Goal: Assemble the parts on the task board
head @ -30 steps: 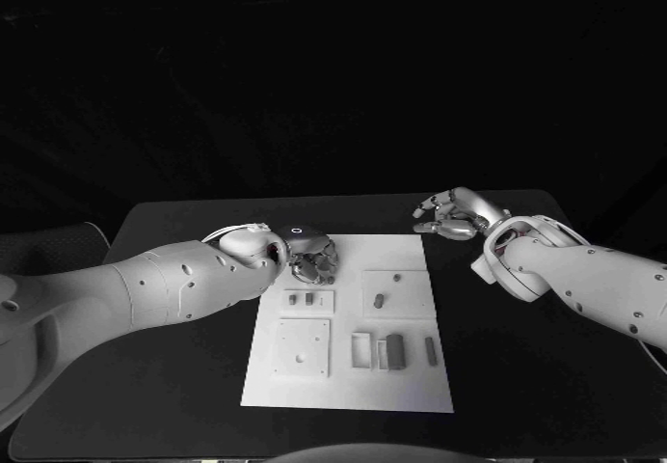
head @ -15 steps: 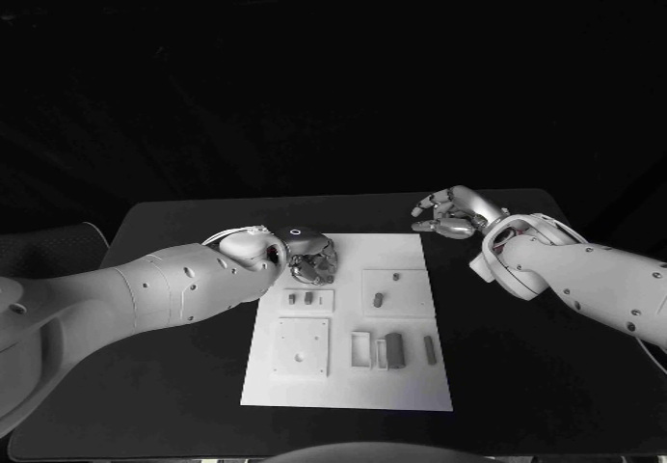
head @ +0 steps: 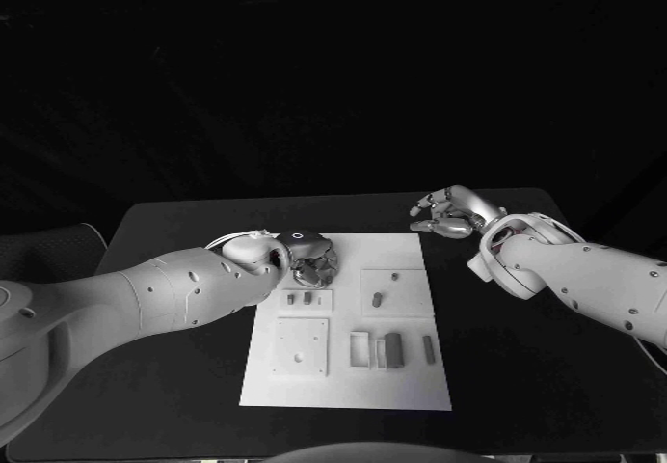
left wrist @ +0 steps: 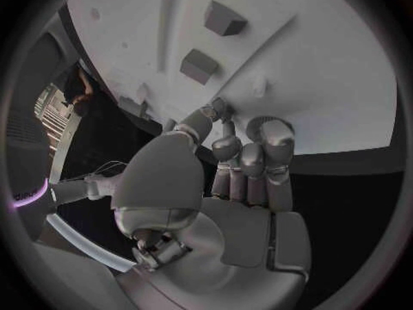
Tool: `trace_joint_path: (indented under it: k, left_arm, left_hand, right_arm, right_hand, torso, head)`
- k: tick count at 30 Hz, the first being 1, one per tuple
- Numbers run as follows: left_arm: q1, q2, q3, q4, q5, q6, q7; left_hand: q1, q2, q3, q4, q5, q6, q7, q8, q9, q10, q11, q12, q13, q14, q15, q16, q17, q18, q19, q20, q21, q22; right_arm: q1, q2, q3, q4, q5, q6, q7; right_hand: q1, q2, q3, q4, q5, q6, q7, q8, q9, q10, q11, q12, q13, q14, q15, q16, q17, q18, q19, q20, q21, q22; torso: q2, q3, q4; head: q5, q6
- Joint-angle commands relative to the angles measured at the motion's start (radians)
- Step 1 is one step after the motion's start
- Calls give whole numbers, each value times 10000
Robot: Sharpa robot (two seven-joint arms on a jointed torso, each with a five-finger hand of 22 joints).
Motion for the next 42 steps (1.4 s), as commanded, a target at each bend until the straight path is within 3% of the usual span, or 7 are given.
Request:
trace_joint_path:
  k: [1, 24, 42]
  left_arm:
    - [-13, 55, 6, -28, -44, -84, 52]
    - [-100, 134, 7, -217, -37, -37, 22]
    - [-118, 182, 8, -246, -9, -99, 21]
  left_hand:
    - [-22, 124, 65, -1, 16, -81, 141, -54, -13, -14, 62, 31, 12, 203, -97, -55, 15, 1113, -11, 36, 47, 202]
    - [-229, 491, 165, 40, 32, -12, 217, -42, -86, -29, 136, 26, 61, 230, -27, -96, 82, 1188, -37, 100, 107, 195]
    - [-375, 768, 226, 51, 49, 114, 260, 11, -116, -63, 177, 23, 98, 222, 11, -118, 139, 1252, -72, 136, 148, 197]
  right_arm:
    - [-1, 12, 7, 24, -31, -4, 71]
    - [6, 8, 11, 45, -33, 1, 63]
    - [7, 23, 13, 63, -49, 17, 56]
  right_hand:
    - [-71, -12, 0, 56, 65, -24, 62, -41, -10, -6, 45, 11, 15, 90, 0, -9, -16, 75, 66, 9, -25, 156]
    - [-80, -17, -2, 63, 64, -22, 63, -41, -9, -4, 46, 17, 17, 95, 1, -6, -15, 75, 71, 7, -23, 157]
    - [-85, -16, -1, 69, 64, -20, 63, -42, -7, -2, 46, 22, 18, 98, 1, -4, -15, 75, 75, 5, -22, 157]
  torso:
    - [2, 0, 3]
    - [2, -15, 16]
    - [-6, -5, 12]
  head:
    - [-18, -6]
    - [-39, -44]
    - [-40, -53]
